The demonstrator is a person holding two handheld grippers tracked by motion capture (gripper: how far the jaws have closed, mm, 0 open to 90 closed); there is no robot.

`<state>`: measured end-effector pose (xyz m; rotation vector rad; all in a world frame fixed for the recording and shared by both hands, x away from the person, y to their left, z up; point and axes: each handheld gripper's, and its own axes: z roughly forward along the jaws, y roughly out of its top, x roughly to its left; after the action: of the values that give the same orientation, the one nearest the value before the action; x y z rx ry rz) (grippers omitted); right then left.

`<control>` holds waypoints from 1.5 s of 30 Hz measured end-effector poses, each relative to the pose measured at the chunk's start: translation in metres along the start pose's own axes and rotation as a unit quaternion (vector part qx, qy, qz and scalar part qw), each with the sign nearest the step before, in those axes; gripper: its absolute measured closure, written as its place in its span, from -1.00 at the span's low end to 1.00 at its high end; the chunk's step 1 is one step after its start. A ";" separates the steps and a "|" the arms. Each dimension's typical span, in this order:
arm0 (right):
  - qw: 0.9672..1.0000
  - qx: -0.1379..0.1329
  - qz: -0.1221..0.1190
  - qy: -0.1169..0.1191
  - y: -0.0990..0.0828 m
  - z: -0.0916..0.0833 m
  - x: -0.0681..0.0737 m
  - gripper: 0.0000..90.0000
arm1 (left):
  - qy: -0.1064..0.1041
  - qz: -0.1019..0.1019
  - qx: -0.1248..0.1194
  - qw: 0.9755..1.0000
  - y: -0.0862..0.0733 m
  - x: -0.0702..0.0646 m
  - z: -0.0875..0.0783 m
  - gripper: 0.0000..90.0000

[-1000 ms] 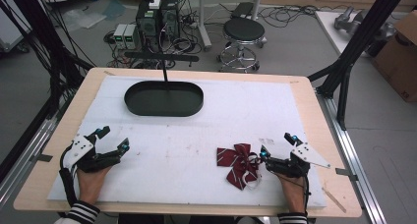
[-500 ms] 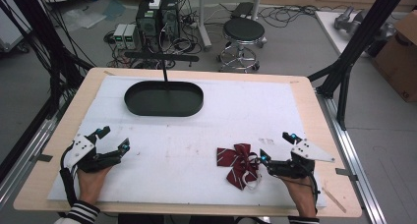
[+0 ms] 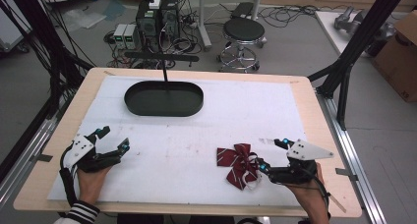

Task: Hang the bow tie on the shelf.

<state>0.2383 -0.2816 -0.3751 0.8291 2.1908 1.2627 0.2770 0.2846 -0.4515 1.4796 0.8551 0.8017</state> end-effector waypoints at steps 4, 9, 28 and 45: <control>0.999 0.024 0.018 0.029 -0.005 0.003 0.001 -0.58 | 0.000 0.000 -0.001 1.000 0.000 0.000 0.000 -0.64; 0.997 0.049 -0.007 0.059 -0.011 0.010 0.009 -0.52 | 0.000 -0.001 0.001 1.000 0.000 0.000 0.000 -0.64; 0.982 0.150 -0.046 0.107 -0.016 0.029 0.034 -0.03 | -0.001 -0.001 0.001 1.000 0.000 0.000 0.000 -0.64; 0.967 0.205 -0.064 0.140 -0.020 0.041 0.042 0.34 | 0.000 0.000 -0.001 1.000 0.000 0.000 0.000 -0.63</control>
<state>0.2304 -0.2358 -0.4159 0.6729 2.7429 0.9192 0.2770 0.2844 -0.4516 1.4768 0.8541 0.8034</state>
